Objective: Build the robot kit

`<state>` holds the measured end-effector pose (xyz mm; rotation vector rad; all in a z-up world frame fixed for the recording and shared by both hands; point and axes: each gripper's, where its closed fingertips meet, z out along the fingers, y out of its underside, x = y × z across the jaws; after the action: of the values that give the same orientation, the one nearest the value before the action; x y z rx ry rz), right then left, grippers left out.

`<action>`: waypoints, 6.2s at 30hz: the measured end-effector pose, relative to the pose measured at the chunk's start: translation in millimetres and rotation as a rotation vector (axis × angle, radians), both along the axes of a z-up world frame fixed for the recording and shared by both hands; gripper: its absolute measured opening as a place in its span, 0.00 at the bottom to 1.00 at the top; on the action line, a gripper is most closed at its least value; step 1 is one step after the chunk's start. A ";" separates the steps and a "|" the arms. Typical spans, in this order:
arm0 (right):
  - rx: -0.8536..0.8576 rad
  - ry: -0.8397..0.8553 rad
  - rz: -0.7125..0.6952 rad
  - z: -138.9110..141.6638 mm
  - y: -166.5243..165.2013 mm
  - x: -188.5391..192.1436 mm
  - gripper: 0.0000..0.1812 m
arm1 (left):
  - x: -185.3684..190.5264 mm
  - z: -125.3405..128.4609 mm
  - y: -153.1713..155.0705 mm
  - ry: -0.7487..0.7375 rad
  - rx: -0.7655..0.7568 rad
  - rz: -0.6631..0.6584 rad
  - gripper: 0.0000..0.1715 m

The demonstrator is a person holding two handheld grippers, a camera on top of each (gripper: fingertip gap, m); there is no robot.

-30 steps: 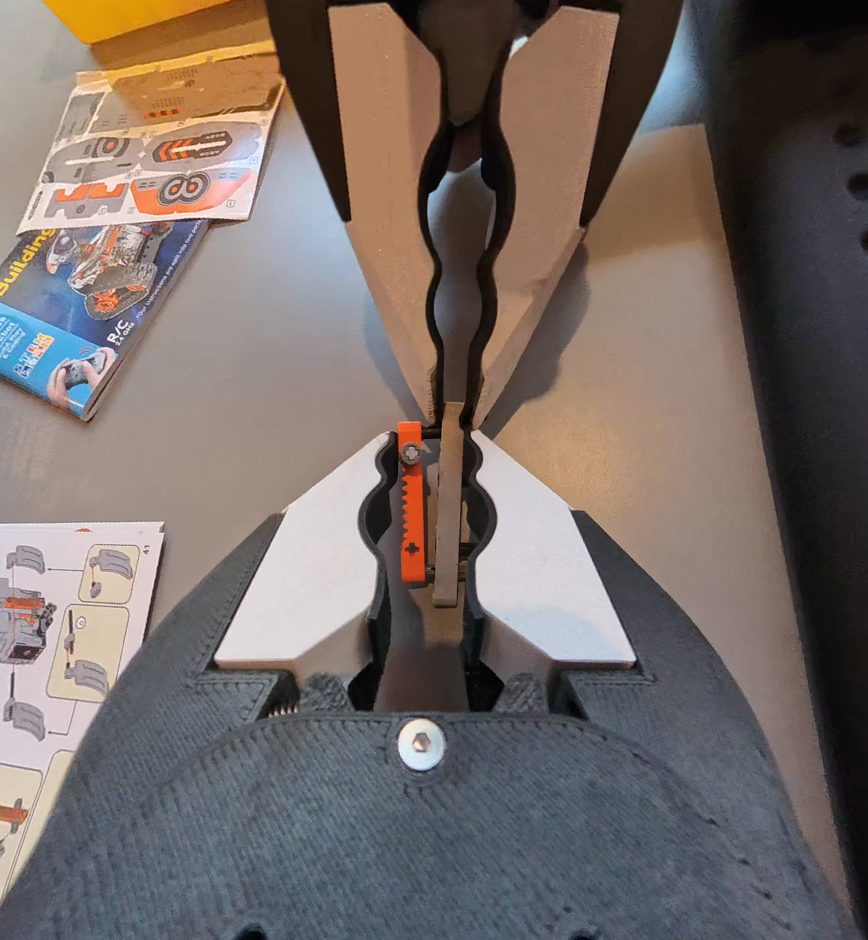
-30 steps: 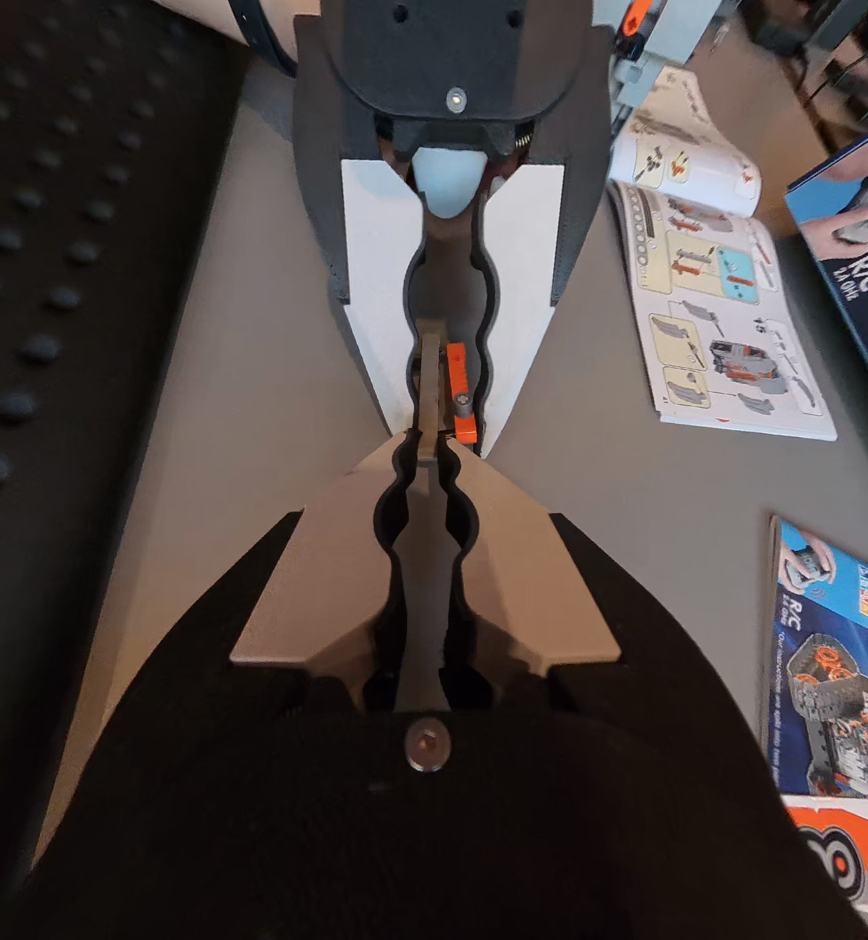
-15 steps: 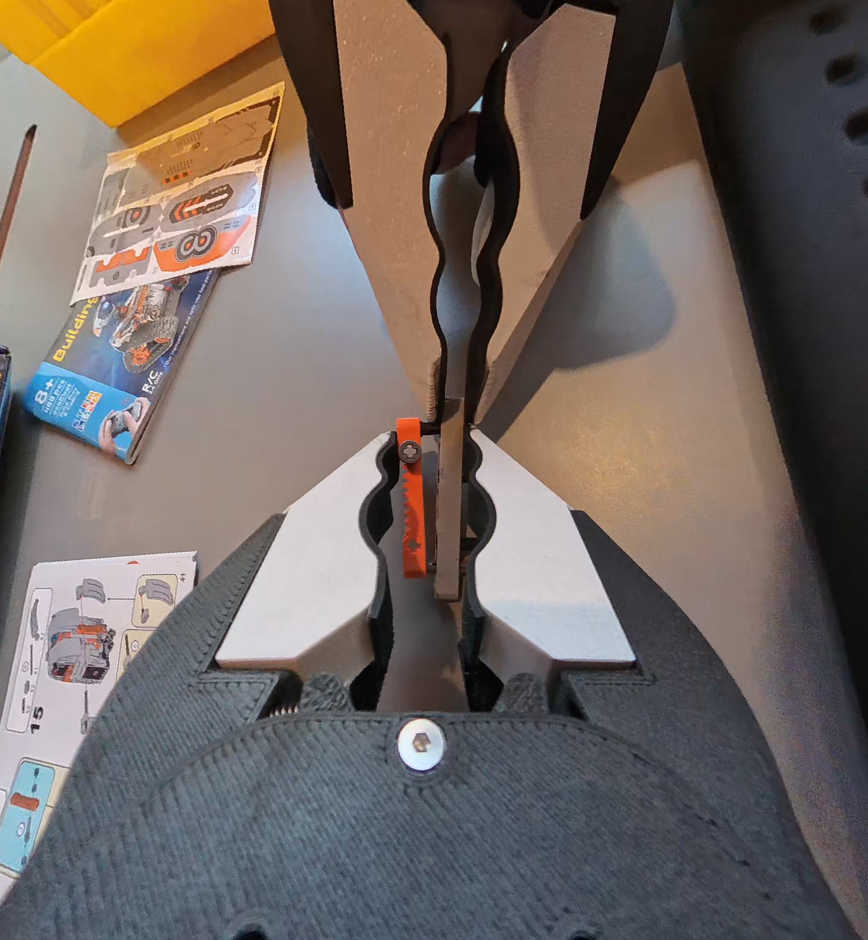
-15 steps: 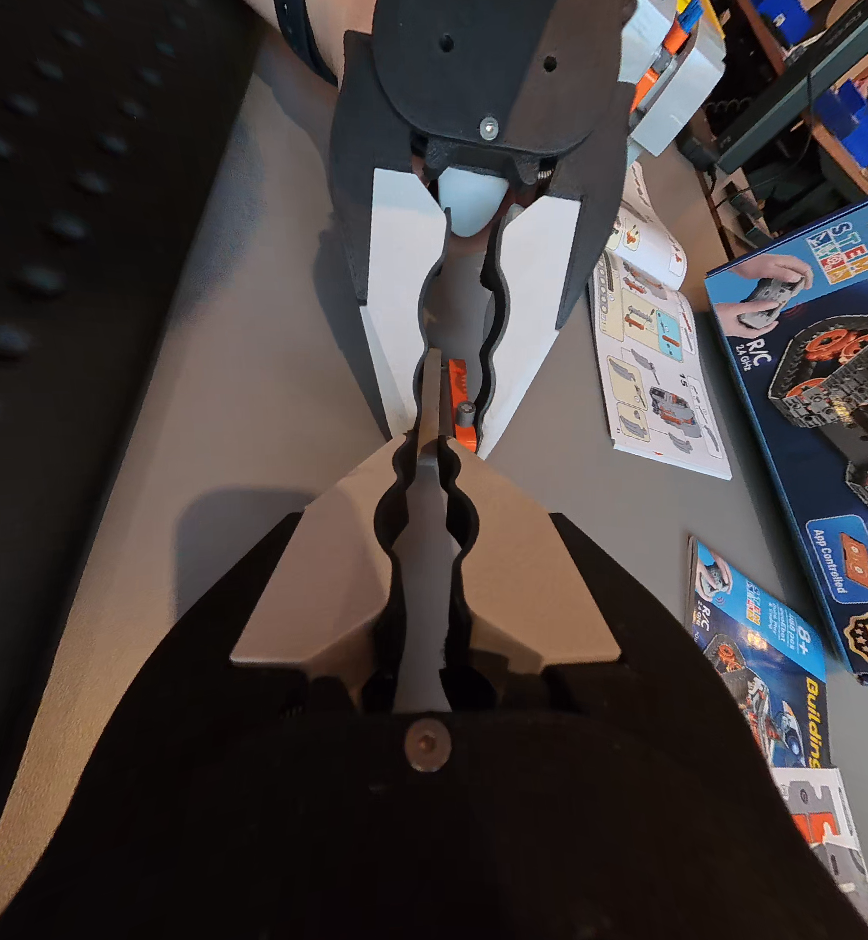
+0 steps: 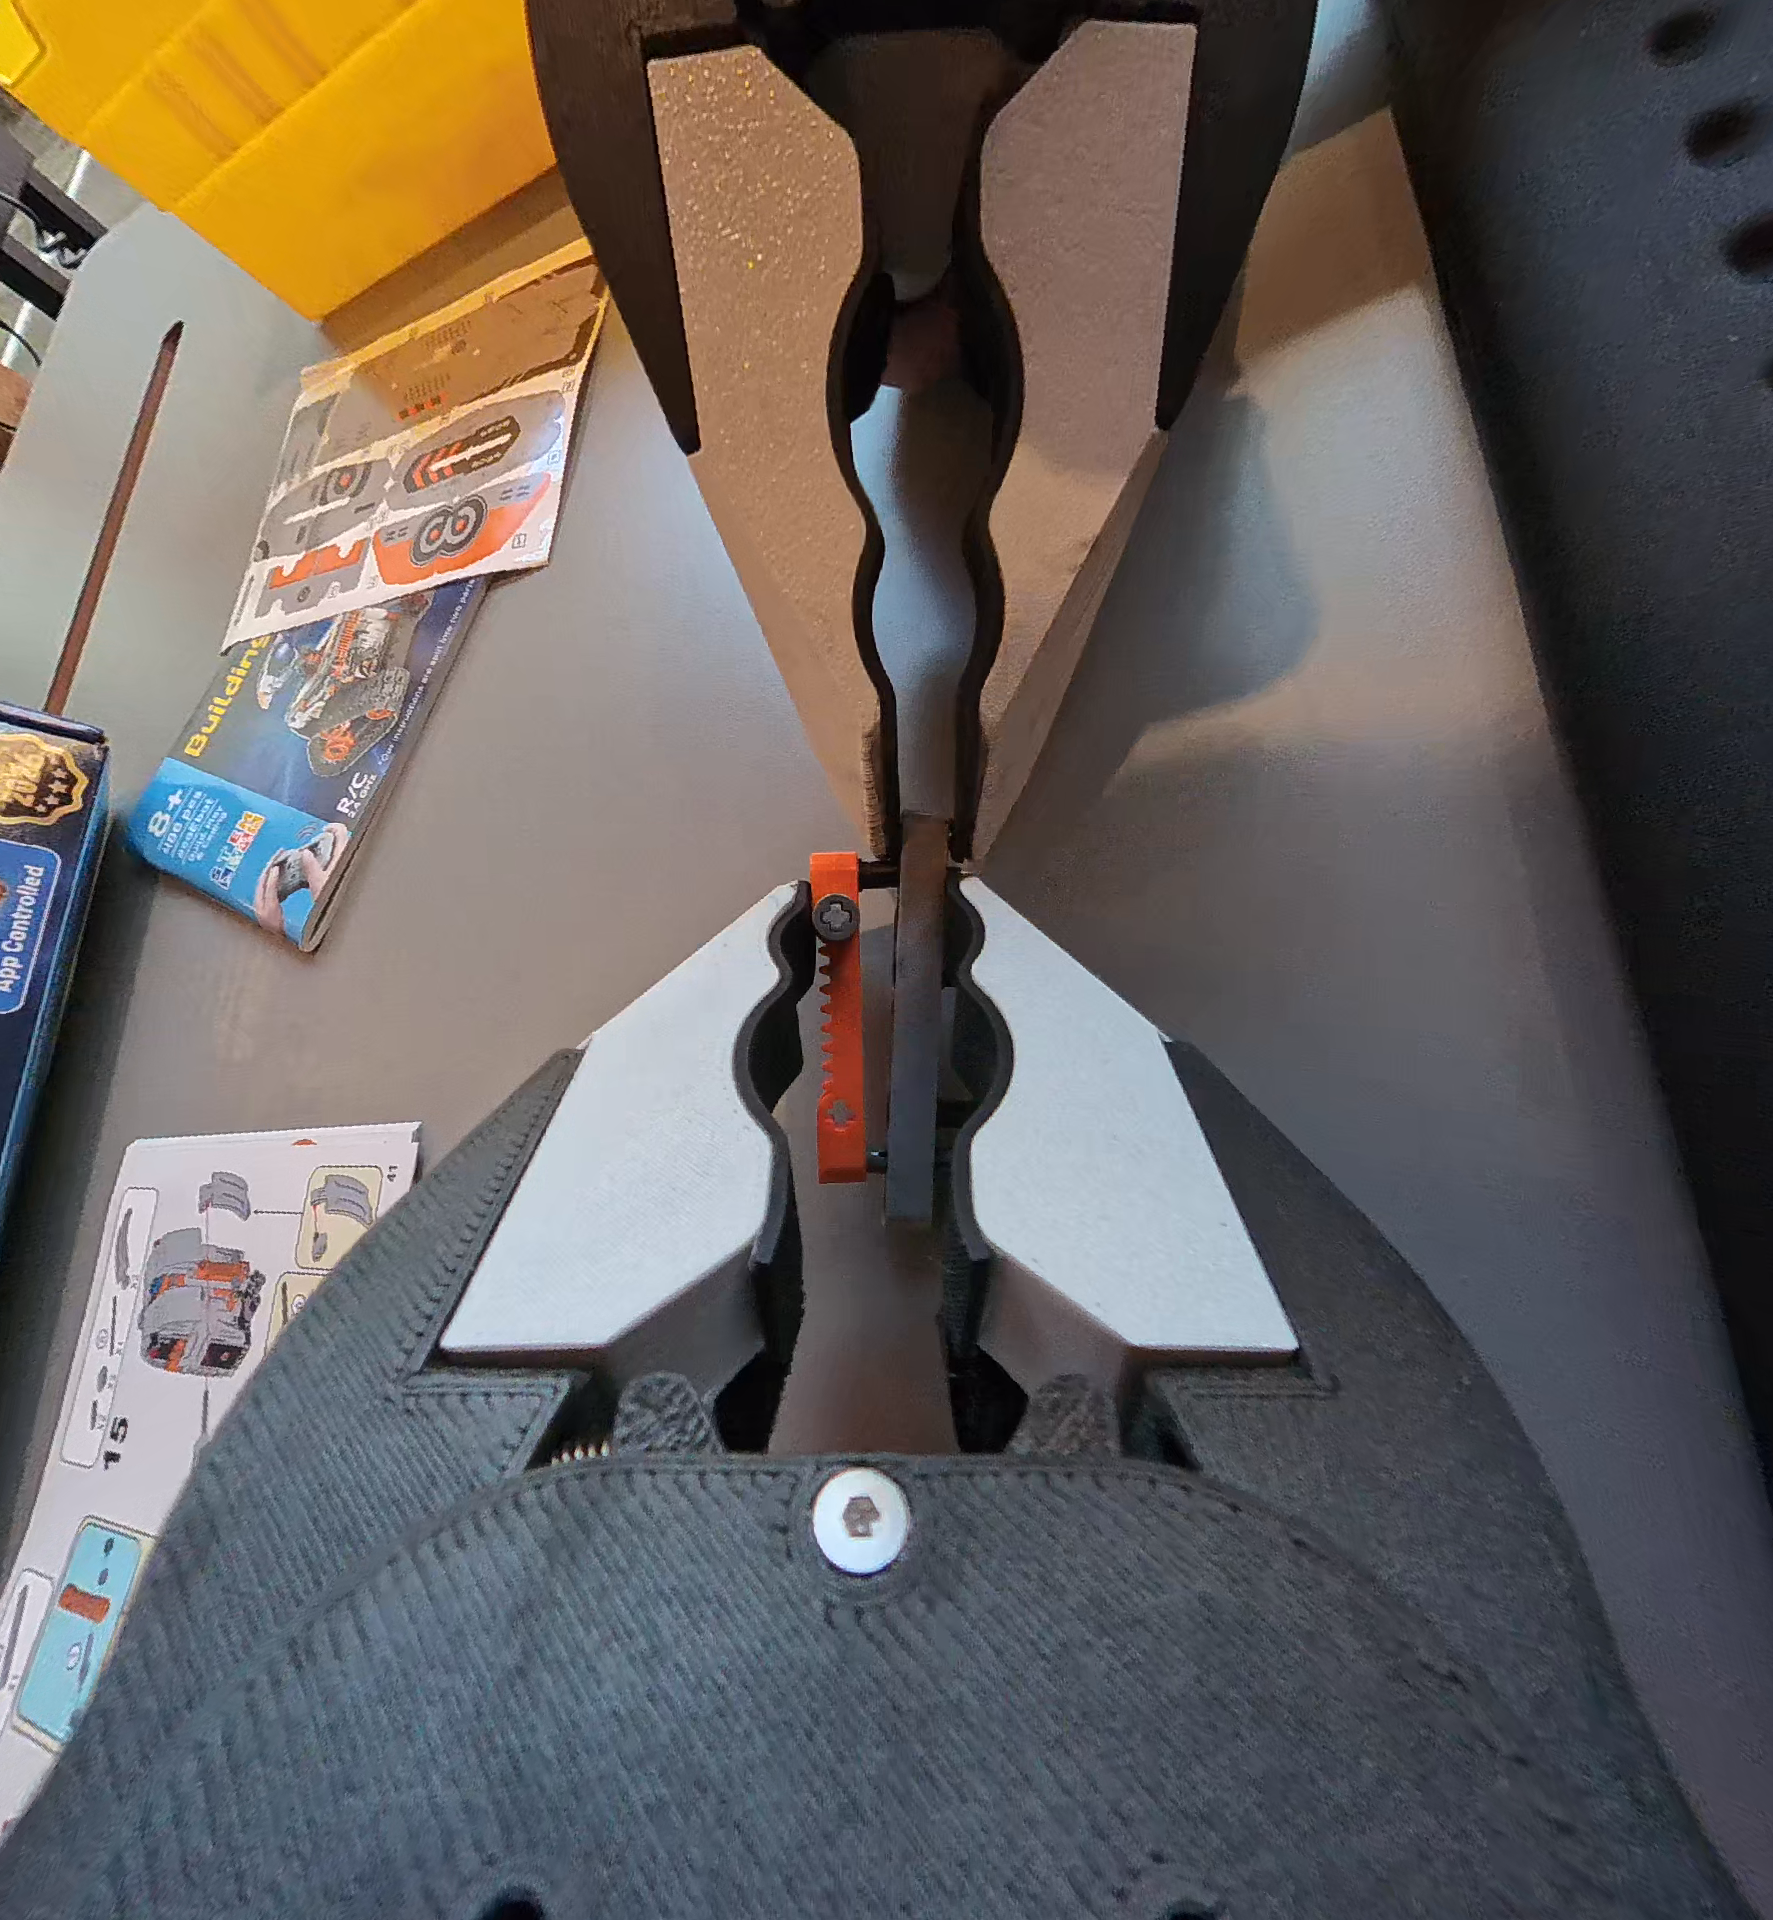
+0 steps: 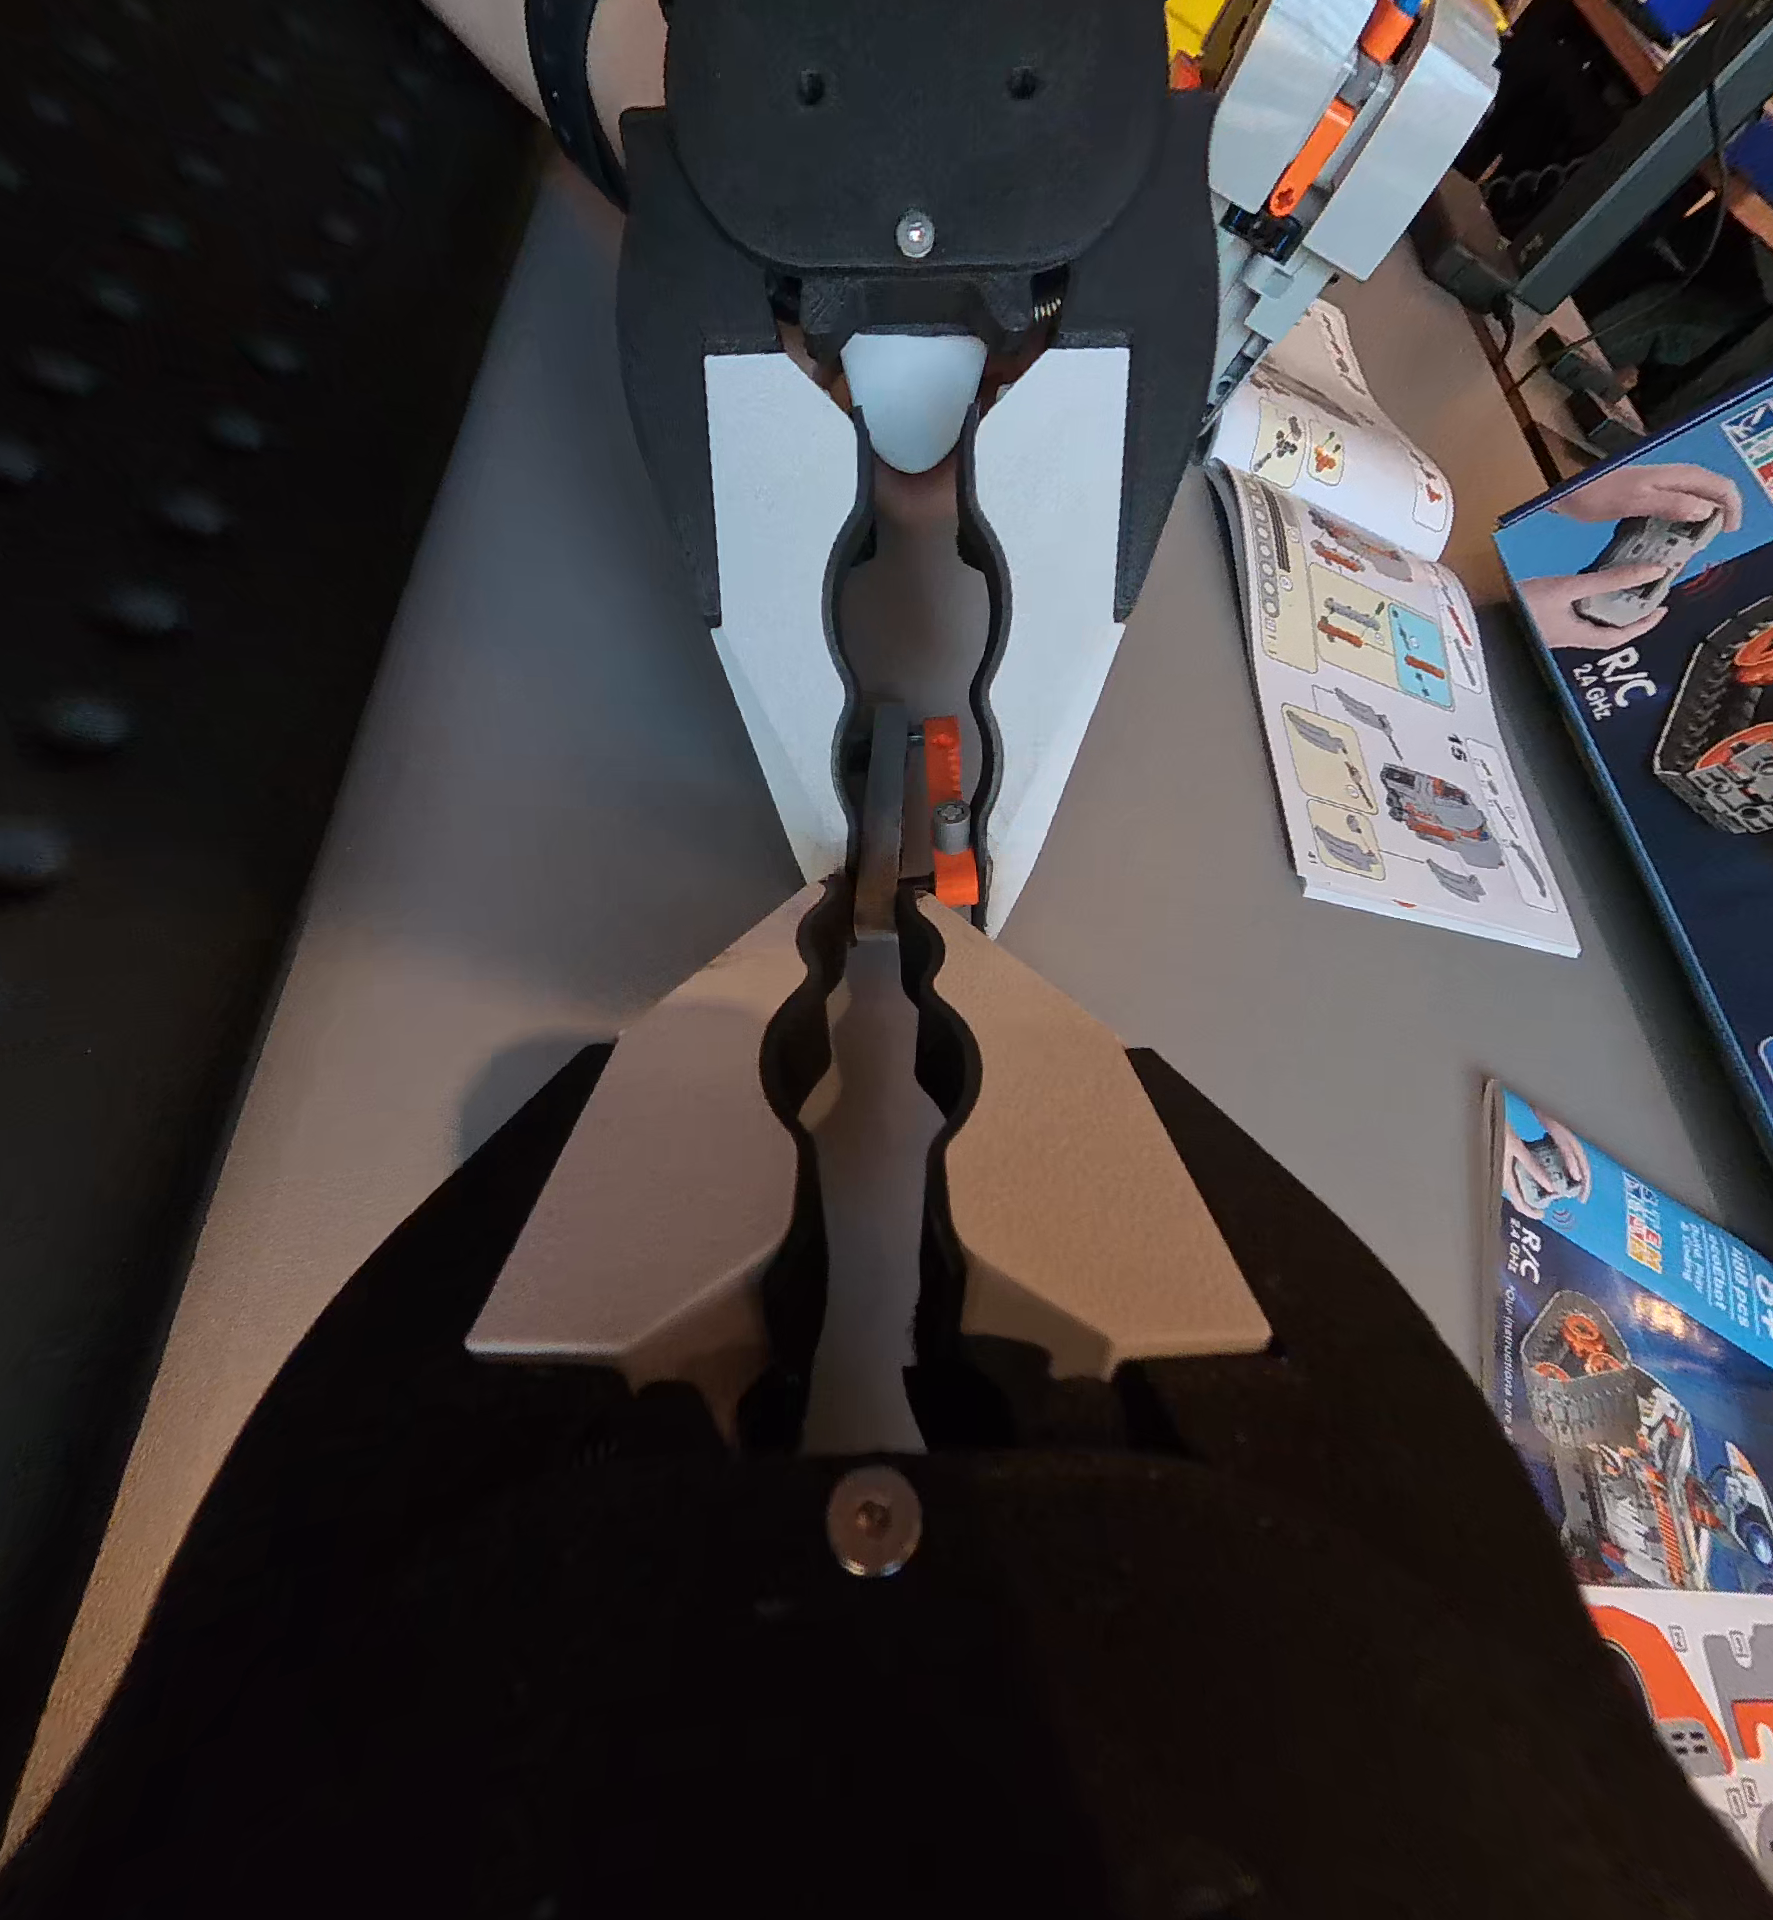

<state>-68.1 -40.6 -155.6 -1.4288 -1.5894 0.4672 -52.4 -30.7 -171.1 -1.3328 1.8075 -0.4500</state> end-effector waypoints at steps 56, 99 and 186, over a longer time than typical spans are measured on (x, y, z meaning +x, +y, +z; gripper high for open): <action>-0.071 0.015 -0.009 1.9 3.9 5.2 0.06 | 3.6 -0.1 -3.8 -0.020 -0.105 -0.004 0.10; -0.026 -0.081 -0.037 -12.3 7.8 0.9 0.08 | -43.7 0.2 -3.5 0.063 -0.130 -0.108 0.11; 0.522 0.197 -0.334 85.8 49.9 30.9 0.07 | -61.5 208.0 -23.4 -0.814 -1.056 -0.298 0.03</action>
<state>-37.2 9.3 -69.8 -1.1680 -1.1702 -0.0110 -113.9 -54.1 36.9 -1.1805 1.0253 -1.9720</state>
